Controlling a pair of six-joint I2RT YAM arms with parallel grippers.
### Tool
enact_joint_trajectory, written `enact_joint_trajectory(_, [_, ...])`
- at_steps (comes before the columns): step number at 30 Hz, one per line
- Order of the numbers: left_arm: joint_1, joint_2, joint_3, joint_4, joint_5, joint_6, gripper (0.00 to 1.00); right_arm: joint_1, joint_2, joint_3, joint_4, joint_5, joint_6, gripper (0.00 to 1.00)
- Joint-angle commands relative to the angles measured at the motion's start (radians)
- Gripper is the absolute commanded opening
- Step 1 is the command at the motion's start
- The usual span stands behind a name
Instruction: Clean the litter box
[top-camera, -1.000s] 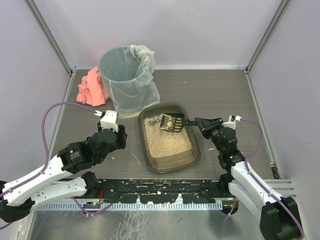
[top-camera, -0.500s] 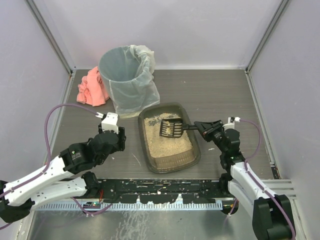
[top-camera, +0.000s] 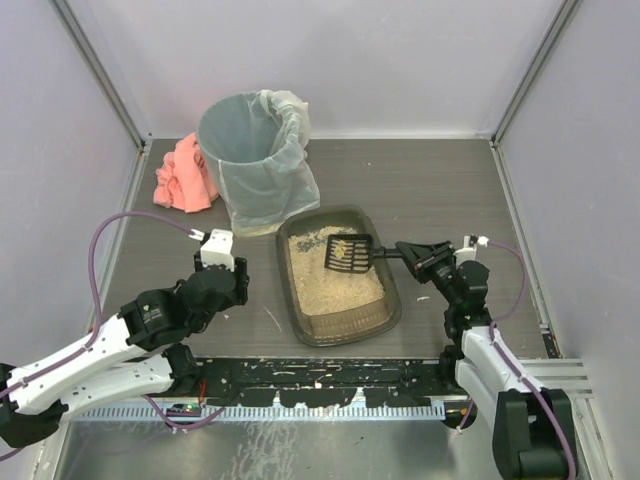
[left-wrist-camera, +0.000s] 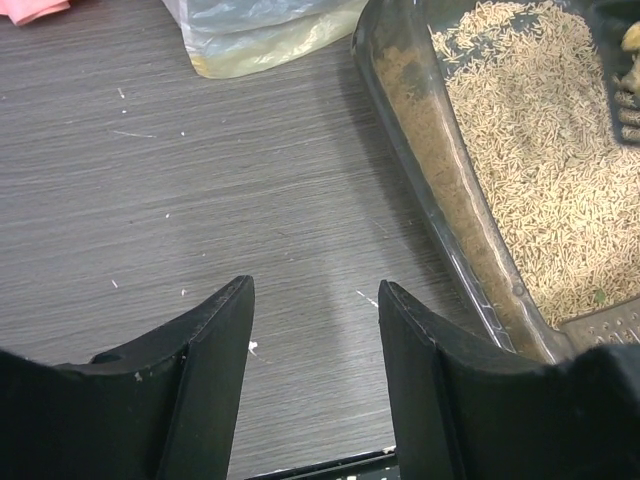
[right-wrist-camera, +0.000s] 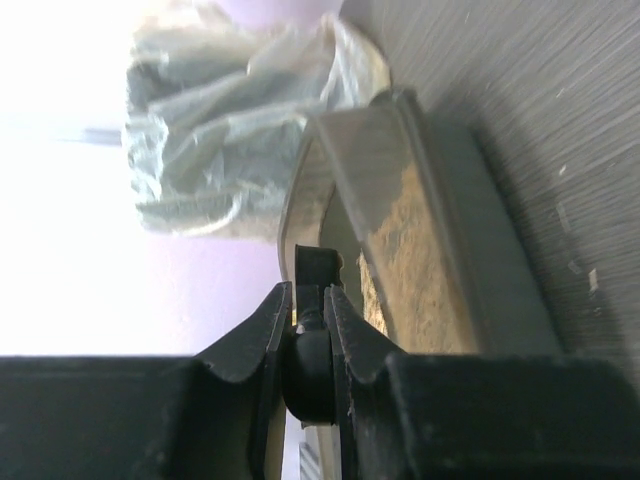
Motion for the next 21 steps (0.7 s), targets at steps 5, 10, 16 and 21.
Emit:
enact_joint_trajectory(5, [0.007,-0.022,-0.023,0.038,-0.038,-0.031,0.55,-0.029,-0.043,0.045,0.022,-0.034,-0.03,0.01])
enact_joint_trajectory(10, [0.006,-0.023,-0.024,0.013,-0.042,-0.046,0.55,0.012,-0.023,0.084,0.064,-0.075,-0.069,0.01])
enact_joint_trajectory(16, [0.006,-0.018,-0.024,0.007,-0.032,-0.053,0.56,-0.035,-0.068,0.047,0.071,-0.059,-0.014,0.01])
enact_joint_trajectory(21, [0.006,-0.03,-0.05,0.025,-0.035,-0.055,0.56,-0.084,-0.087,0.038,0.022,-0.013,0.015,0.01])
